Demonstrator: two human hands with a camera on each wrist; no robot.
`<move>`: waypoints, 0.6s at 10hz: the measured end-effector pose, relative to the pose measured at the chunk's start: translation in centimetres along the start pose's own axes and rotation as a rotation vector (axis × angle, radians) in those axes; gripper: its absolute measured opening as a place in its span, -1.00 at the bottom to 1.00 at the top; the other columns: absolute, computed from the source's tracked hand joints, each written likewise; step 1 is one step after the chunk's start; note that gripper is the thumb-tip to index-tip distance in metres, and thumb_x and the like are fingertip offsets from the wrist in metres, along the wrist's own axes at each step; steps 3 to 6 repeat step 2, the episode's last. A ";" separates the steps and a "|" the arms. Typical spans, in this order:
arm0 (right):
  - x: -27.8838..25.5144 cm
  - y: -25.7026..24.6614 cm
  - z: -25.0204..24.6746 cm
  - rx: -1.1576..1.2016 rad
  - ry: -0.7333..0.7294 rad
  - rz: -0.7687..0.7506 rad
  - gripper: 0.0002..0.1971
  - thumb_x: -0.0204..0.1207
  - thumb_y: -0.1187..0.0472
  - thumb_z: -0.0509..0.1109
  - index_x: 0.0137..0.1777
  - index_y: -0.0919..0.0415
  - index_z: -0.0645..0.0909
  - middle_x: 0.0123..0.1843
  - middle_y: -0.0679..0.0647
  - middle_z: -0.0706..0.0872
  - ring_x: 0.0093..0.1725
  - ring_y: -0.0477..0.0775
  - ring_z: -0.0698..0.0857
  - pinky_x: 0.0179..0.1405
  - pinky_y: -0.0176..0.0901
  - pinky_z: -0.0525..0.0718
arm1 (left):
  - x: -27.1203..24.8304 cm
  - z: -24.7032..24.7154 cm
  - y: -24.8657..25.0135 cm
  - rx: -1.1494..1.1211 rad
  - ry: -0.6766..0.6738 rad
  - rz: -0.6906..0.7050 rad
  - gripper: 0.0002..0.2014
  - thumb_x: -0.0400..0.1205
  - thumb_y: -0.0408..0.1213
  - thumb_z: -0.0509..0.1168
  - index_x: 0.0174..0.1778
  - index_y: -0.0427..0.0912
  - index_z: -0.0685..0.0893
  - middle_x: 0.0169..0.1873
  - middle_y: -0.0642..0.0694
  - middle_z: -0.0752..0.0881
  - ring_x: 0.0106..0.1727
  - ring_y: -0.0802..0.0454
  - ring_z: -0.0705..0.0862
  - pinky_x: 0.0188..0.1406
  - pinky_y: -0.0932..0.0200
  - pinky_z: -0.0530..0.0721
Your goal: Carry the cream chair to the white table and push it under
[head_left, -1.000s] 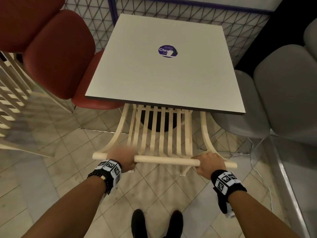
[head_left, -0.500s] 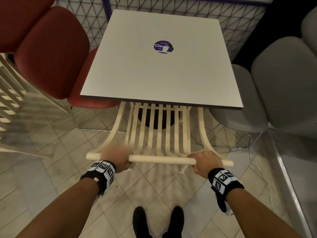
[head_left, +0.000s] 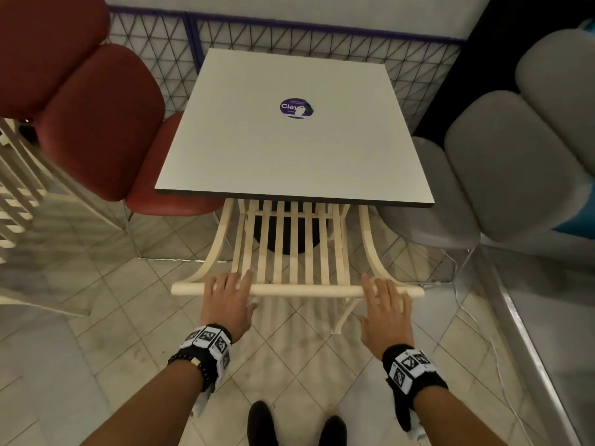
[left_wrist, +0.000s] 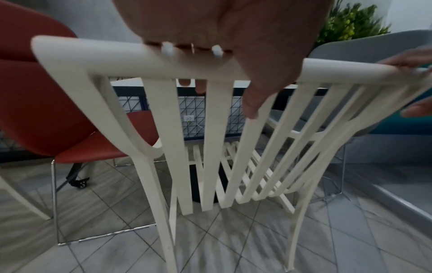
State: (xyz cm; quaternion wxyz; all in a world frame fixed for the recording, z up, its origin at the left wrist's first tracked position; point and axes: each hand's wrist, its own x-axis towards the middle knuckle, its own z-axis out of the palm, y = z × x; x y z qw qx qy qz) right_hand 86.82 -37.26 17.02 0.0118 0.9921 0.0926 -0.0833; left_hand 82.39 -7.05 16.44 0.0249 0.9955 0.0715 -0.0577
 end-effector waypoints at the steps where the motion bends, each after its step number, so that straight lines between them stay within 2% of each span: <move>1: -6.2 0.5 -5.7 0.075 0.168 -0.022 -0.06 0.37 0.01 0.53 0.65 0.07 0.06 0.65 0.18 0.26 0.63 0.26 0.23 0.56 0.26 0.36 | -7.8 -5.5 1.6 -0.049 0.244 -0.014 -0.18 0.41 0.08 0.48 0.57 -0.08 0.35 0.45 -0.15 0.50 0.52 -0.21 0.44 0.47 -0.27 0.46; 2: -6.3 1.9 -4.8 0.293 -0.053 0.003 -0.41 0.55 0.03 0.37 0.55 0.03 0.27 0.52 0.09 0.38 0.48 0.14 0.43 0.45 0.05 0.52 | -9.3 -3.6 1.4 -0.203 0.052 0.012 -0.43 0.52 0.10 0.35 0.45 0.05 0.48 0.43 -0.07 0.54 0.45 -0.10 0.54 0.39 -0.08 0.56; 6: -6.3 1.9 -4.8 0.293 -0.053 0.003 -0.41 0.55 0.03 0.37 0.55 0.03 0.27 0.52 0.09 0.38 0.48 0.14 0.43 0.45 0.05 0.52 | -9.3 -3.6 1.4 -0.203 0.052 0.012 -0.43 0.52 0.10 0.35 0.45 0.05 0.48 0.43 -0.07 0.54 0.45 -0.10 0.54 0.39 -0.08 0.56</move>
